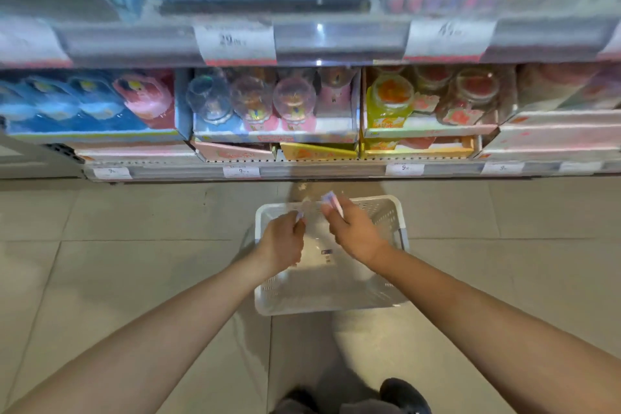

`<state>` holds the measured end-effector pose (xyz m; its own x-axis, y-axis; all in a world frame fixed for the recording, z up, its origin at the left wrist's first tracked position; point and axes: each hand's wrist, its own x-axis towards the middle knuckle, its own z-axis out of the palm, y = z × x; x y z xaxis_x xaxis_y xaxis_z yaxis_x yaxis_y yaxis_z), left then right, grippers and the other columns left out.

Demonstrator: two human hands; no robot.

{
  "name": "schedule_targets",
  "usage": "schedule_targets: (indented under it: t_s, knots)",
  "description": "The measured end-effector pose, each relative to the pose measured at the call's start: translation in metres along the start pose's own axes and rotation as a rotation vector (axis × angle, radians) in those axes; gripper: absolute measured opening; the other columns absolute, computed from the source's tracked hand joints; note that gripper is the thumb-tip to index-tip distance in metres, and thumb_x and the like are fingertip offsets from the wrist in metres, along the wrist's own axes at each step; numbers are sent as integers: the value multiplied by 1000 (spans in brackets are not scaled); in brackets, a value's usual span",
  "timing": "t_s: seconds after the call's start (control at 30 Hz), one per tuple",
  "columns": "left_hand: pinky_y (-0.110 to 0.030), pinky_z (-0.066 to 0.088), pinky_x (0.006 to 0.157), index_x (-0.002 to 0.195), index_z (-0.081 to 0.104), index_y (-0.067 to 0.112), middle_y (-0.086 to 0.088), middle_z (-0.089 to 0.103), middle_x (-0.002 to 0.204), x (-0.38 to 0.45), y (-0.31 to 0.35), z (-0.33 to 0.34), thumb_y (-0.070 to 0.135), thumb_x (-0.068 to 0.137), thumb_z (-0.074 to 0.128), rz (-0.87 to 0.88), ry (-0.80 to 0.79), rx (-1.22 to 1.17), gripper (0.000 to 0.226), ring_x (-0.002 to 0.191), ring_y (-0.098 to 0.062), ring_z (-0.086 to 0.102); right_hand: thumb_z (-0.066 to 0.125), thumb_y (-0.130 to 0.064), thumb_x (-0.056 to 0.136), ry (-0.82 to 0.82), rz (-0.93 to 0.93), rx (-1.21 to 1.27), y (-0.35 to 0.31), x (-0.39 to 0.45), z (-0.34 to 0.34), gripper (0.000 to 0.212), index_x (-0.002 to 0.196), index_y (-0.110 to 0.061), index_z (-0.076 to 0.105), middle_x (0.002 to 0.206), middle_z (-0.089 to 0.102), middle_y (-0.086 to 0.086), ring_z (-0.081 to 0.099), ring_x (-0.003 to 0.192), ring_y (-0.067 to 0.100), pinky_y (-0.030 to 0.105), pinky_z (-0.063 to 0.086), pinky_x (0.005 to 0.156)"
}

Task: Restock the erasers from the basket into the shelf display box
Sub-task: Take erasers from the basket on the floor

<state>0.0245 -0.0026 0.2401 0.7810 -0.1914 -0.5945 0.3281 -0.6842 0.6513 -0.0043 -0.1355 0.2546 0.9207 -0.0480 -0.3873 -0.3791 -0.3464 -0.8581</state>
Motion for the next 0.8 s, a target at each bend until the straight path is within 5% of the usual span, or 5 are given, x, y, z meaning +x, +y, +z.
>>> schedule_targets:
  t_s: [0.07,0.23,0.47,0.67,0.8]
  knots:
    - [-23,39,38,90,50,0,-15,50,51,-35,35,-27,19,100,28,-10,-47,-131,32,35,-20,48,39,-27,97,13,-2,72,-44,-27,-20,31,67,-27,43,55,44,-2,42,49,12,27,37,53]
    - [-16,30,30,76,42,8,0,46,37,-135,131,-102,25,100,30,172,-37,-150,32,24,-16,41,39,-27,97,37,-48,160,-160,-91,-65,34,64,-23,41,52,41,-5,38,44,5,22,32,49]
    - [-12,27,30,91,47,-7,-22,53,51,-280,281,-217,28,100,31,355,-95,-175,40,25,-11,41,44,-20,96,40,-131,302,-349,-184,-133,37,60,-25,42,43,39,-10,35,37,2,16,30,41]
    - [-13,23,31,69,53,9,0,56,36,-389,382,-293,34,100,31,443,-136,-244,45,25,-11,34,59,-20,88,78,-246,291,-492,-260,-184,20,70,-17,53,41,48,-12,40,35,0,9,29,40]
    - [-9,22,30,70,56,9,0,57,41,-448,440,-337,33,99,27,495,-211,-246,48,22,-5,33,66,-14,83,121,-372,319,-577,-301,-217,10,86,-8,59,61,53,2,44,37,-1,6,31,40]
